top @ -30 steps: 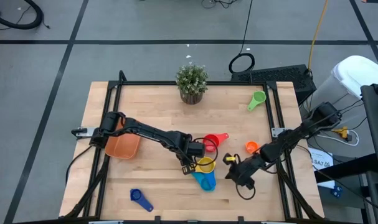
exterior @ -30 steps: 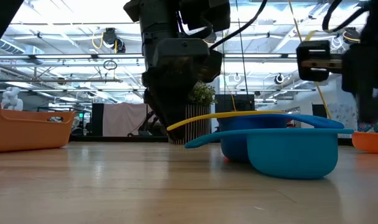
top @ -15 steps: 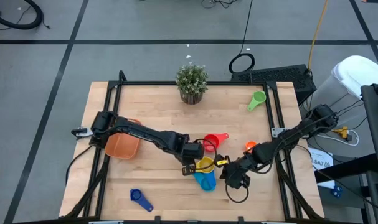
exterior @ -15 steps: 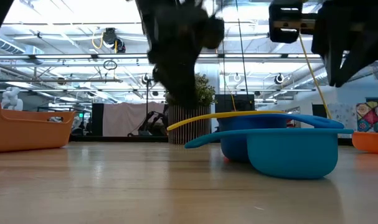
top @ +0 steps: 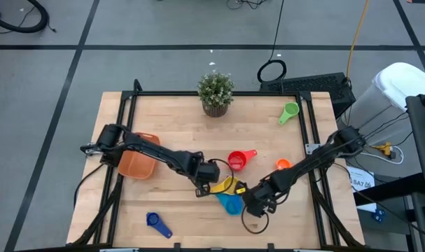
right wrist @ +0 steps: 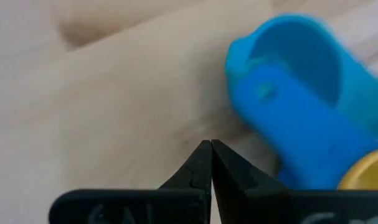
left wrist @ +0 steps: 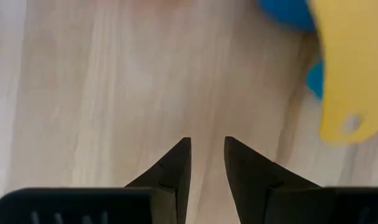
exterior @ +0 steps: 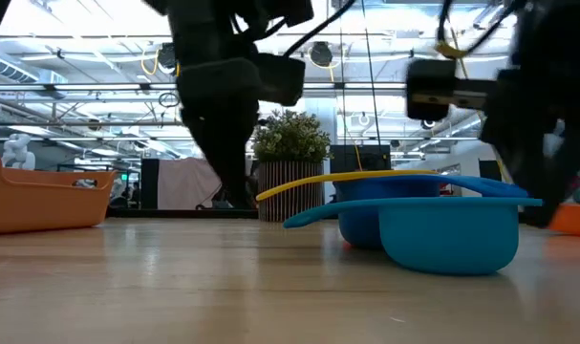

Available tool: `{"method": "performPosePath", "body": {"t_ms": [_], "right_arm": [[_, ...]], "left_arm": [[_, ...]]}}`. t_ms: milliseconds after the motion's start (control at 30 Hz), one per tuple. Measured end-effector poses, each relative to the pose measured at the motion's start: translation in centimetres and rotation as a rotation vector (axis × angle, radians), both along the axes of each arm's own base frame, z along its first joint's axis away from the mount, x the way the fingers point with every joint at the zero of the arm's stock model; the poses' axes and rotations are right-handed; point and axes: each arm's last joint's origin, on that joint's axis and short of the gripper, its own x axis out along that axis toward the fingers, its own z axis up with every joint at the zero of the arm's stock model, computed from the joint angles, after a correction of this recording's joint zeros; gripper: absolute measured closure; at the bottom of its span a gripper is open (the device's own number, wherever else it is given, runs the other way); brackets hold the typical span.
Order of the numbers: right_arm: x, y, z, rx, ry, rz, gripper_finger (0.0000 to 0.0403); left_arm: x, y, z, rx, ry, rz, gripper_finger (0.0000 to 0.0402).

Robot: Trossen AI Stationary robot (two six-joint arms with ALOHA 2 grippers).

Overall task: Nest measuring cups in basket
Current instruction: Stack the yellow measuring cup on top of the blue measuring cup

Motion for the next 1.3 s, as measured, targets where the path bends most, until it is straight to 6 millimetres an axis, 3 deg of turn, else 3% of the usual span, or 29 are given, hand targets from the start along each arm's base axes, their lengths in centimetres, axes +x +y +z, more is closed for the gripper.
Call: {"method": "performPosePath", "body": {"t_ms": [200,333,1300], "right_arm": [[2.0,1.0,-0.2,-0.013,0.042,0.015,0.0403],[2.5,1.0,-0.8,-0.013,0.059,0.013,0.0403],[5.2,-1.6,-0.4,0.07,-0.047,-0.136,0.0403]], "left_arm": [[-1.1,0.2,-0.4,-0.062,-0.142,0.005,0.0305],[-1.2,0.4,-0.6,-0.066,-0.14,0.025,0.0305],[0.0,0.2,0.1,-0.153,-0.274,0.05,0.0305]]}}
